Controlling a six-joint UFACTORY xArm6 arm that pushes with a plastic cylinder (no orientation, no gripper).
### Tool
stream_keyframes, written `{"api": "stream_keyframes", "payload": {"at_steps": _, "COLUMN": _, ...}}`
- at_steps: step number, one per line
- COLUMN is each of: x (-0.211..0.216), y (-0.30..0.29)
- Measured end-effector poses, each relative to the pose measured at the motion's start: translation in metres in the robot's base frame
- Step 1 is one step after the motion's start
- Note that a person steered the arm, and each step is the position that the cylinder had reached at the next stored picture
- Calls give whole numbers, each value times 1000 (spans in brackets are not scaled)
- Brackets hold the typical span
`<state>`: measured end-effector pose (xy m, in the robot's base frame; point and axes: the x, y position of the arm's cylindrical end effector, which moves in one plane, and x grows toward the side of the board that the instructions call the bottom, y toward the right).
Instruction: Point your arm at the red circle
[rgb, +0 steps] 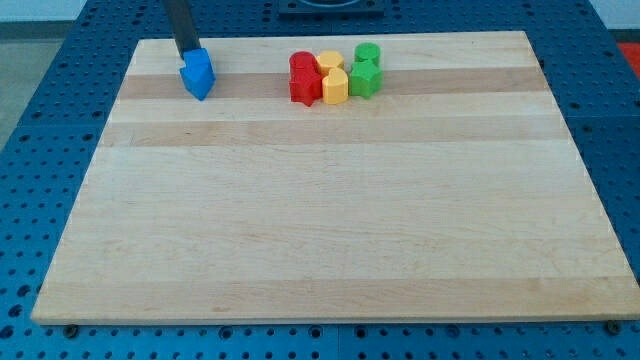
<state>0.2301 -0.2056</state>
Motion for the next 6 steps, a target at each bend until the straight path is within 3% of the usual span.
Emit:
{"api": "stream_keyframes", "payload": {"at_steps": 2, "x": 24, "y": 2}}
{"api": "stream_keyframes", "payload": {"at_steps": 6, "x": 9, "y": 128}}
